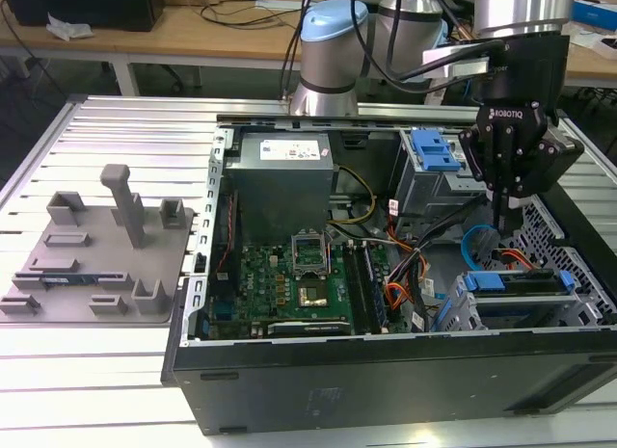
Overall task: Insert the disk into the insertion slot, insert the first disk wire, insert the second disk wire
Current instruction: 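Insert the second disk wire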
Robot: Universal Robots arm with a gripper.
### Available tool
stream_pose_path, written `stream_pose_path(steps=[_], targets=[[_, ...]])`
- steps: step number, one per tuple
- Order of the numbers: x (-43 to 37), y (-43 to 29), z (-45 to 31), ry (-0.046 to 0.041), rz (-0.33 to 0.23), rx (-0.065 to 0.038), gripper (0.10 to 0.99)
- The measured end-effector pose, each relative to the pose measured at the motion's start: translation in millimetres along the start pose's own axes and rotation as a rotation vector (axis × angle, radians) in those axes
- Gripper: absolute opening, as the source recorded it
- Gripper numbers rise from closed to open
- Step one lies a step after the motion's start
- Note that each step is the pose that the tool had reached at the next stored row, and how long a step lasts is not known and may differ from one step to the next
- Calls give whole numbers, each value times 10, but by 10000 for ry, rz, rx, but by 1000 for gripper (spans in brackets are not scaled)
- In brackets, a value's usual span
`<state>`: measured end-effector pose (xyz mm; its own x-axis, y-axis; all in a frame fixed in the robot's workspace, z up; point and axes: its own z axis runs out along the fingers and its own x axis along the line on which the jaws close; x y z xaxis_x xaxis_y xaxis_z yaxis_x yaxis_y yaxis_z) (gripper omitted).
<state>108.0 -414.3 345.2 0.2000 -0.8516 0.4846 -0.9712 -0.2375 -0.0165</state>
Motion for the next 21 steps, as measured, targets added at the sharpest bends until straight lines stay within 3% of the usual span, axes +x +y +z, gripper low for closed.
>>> stream_pose_path(steps=[1, 8, 9, 10, 13, 17, 18, 19, 20, 21], targets=[[0, 0, 0, 0, 0, 0, 161], [10, 3, 8, -13, 2, 1, 161], [27, 7, 15, -51, 5, 9, 161], [66, 18, 37, -175, 23, 33, 161], [109, 30, 55, -408, 55, 80, 161], [136, 36, 63, -1167, 144, 216, 161], [155, 41, 73, -1656, 195, 286, 161], [165, 44, 79, -1969, 224, 326, 161], [172, 46, 82, -2356, 264, 382, 161], [176, 48, 84, -2575, 288, 417, 161]])
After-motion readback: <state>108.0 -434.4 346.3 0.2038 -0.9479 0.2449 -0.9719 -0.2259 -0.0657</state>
